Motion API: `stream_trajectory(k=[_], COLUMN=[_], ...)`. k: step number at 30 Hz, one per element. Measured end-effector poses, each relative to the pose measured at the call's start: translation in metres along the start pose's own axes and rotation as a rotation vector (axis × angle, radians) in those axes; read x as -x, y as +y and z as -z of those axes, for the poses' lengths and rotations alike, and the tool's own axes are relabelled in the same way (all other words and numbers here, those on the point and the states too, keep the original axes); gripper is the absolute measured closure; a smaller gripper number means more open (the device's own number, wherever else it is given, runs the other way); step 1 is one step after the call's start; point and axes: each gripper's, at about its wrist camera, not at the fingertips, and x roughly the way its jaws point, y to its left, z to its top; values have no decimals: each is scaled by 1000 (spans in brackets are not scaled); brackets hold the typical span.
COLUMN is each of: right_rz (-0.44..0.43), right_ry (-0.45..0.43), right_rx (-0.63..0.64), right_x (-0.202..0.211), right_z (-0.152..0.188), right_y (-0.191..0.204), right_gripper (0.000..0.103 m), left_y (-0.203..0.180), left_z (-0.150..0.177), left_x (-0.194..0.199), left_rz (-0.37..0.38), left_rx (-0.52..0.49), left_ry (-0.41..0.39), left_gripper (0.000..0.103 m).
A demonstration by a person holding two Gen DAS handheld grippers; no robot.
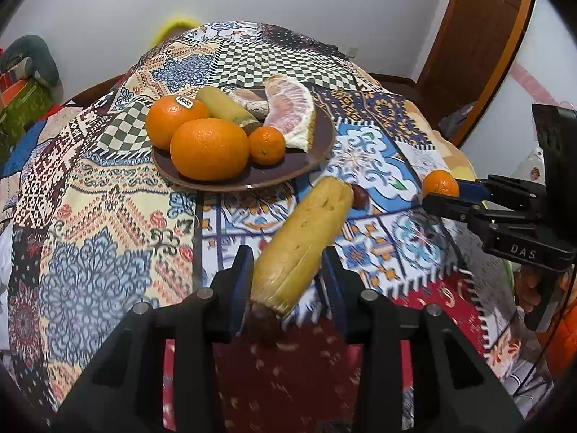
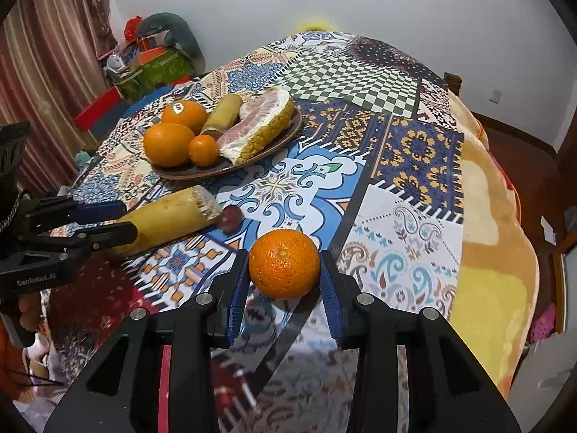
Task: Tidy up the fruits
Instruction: 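Grasp the yellow cylindrical fruit with the left tool while the right tool grasps a mandarin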
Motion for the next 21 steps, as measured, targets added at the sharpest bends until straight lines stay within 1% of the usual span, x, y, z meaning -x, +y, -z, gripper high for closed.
stream_trajectory(k=[2, 3, 5, 7, 9, 11, 14, 21], right_rz=[-1, -1, -6, -11, -8, 3, 15, 19], right_ry=[-5, -7, -9, -13, -16, -20, -24, -36], right_rx=[2, 2, -2, -6, -5, 0, -8, -11], right_x=[6, 8, 13, 16, 19, 21, 25, 35], right_z=[2, 4, 6, 7, 9, 10, 9, 14], right_y=[2, 3, 2, 2, 2, 0, -3, 1], right_gripper=[68, 69, 68, 68, 68, 68, 68, 68], left_y=[-5, -8, -14, -13, -8, -3, -6, -24], left_z=[4, 4, 2, -2, -5, -5, 1, 25], left_x=[3, 3, 1, -9, -19, -23, -20, 3], left_rz=[18, 13, -17, -52, -52, -32, -35, -37], left_rx=[-10, -21, -51, -59, -40, -11, -14, -7], left_ry=[9, 11, 22, 43, 65, 52, 32, 3], left_gripper=[64, 64, 64, 63, 61, 61, 62, 68])
